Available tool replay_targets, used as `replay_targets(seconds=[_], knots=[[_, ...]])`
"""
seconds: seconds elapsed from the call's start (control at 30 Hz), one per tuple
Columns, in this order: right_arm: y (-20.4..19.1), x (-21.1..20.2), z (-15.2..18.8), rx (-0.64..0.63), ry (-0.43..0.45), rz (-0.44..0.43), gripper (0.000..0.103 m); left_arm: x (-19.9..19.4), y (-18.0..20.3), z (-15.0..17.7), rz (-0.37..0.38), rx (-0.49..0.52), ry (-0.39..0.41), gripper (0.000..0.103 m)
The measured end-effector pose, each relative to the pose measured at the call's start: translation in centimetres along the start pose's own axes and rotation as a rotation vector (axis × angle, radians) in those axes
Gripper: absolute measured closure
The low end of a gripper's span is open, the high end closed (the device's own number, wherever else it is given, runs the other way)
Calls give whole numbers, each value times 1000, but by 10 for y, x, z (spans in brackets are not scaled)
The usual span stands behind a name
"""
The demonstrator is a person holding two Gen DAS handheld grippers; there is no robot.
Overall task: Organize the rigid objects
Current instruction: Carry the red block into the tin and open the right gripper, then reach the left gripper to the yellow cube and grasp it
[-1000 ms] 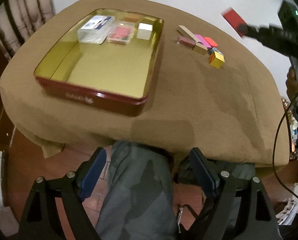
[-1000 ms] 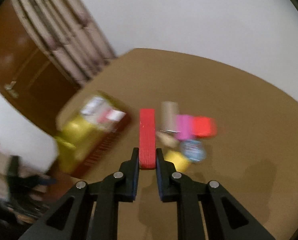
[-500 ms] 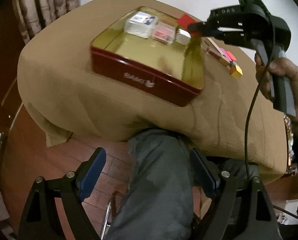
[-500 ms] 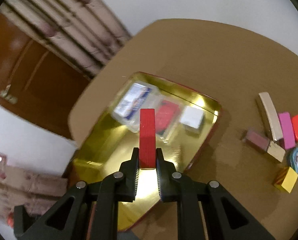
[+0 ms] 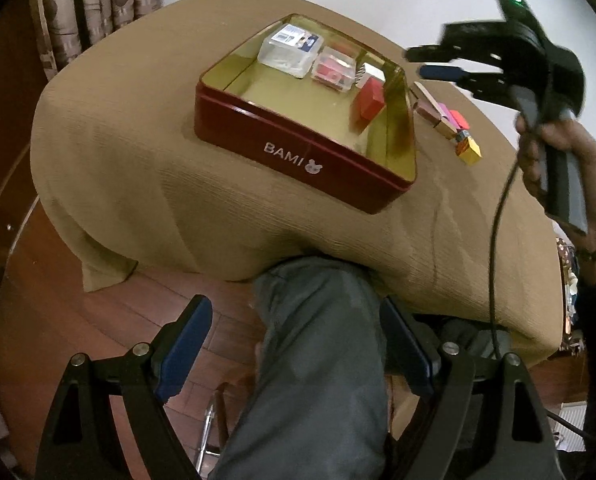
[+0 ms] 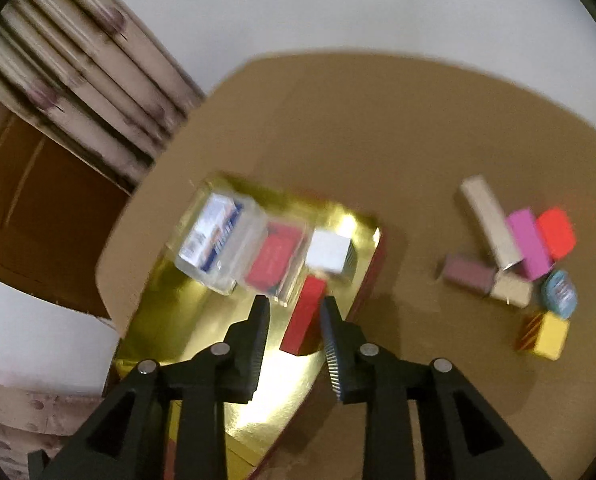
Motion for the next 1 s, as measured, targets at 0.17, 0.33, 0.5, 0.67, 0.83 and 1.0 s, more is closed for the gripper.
replay_targets(seconds=[0.17,0.33,0.5,0.67,0.83,1.0], knots=[[56,-58,5,6,218,22,72,-8,16,-3,-16,66,37,21],[173,-97,33,14,440,335,68,-12,46,-18,-22,161,68,21],[263,-94,57,77,427,497,68,-5,93,-42,21,236,72,20],[295,-90,69,134,433,497,68,13,151,-73,36,322,85,20],[315,-94,69,231,436,386,58,46,186,-105,55,352,69,20],[321,-98,68,265,455,334,52,84,216,-141,35,405,73,20]])
Point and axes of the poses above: each gripper's, at about its wrist camera, not at the fingertips, and x roughly the way its jaws point, y to its right, z to its underside, the point moved 5 cm from there along x, roughly the way its jaws point, and after that the axes turned 12 degrees about x, right-handed, at the moved point
